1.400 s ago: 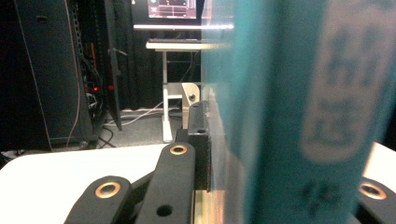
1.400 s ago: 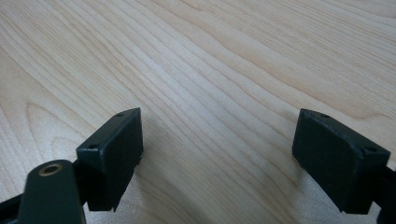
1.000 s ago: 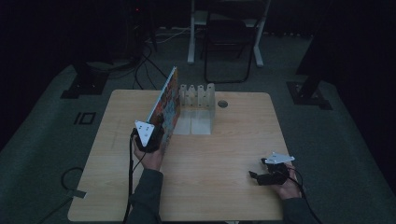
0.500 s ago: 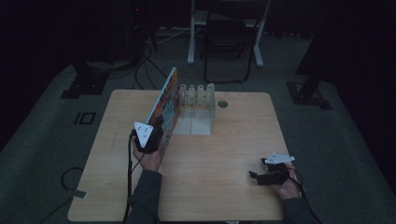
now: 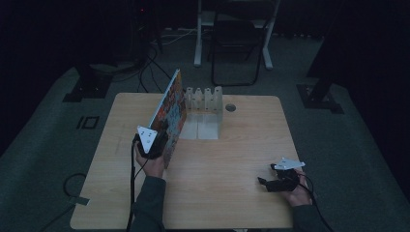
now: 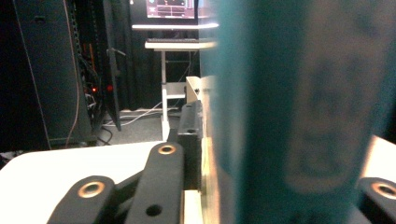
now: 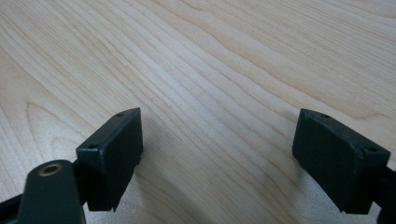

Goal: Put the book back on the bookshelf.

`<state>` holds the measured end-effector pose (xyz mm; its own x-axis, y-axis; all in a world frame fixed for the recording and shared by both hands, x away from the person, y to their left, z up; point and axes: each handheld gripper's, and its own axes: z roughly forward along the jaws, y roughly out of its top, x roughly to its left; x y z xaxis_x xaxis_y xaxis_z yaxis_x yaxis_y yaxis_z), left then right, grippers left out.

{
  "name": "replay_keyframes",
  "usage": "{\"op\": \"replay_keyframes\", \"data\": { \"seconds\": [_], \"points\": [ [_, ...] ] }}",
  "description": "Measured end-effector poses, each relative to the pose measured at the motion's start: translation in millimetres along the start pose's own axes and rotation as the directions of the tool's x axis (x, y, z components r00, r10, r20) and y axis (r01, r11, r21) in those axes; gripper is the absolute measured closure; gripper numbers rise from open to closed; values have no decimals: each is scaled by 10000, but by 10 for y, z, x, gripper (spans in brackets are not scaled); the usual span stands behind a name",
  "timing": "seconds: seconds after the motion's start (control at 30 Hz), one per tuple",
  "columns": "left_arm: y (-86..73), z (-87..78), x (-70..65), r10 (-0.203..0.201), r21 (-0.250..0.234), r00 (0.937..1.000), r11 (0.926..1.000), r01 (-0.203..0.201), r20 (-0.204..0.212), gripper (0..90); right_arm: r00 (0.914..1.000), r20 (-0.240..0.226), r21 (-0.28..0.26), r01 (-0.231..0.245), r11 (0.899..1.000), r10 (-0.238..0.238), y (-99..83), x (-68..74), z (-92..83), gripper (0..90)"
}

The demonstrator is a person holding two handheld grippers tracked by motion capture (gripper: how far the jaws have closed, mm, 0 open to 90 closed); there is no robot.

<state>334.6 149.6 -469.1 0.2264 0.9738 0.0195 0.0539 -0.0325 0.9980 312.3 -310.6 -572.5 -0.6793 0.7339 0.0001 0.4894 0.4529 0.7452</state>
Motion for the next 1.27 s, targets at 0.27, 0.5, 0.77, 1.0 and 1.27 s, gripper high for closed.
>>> {"op": "replay_keyframes", "data": {
  "seconds": [0.27, 0.5, 0.77, 1.0, 1.27],
  "points": [
    [-33, 6, -2, 39, 82, 9997, 10000, -41, 233, 624, 10000, -2, 4, -7, 10000, 7, 0, 0, 0, 159],
    [-25, -16, 27, -31, 53, 9997, 10000, 30, 249, 530, 10000, -3, 5, -2, 10000, 2, 0, 0, 0, 159],
    [-21, -37, 49, -92, 85, 9992, 9999, 89, 399, 425, 10000, -3, 5, -4, 10000, 4, 0, 0, 0, 159],
    [-35, -71, 91, -366, -18, 9987, 9993, 366, 343, 328, 10000, -6, 1, 12, 10000, -12, 0, -1, 0, 158],
    [-52, -71, 100, -394, 10, 9984, 9992, 394, 403, 291, 10000, -9, 6, -1, 10000, 1, 0, 0, 0, 158]
  ]
}}
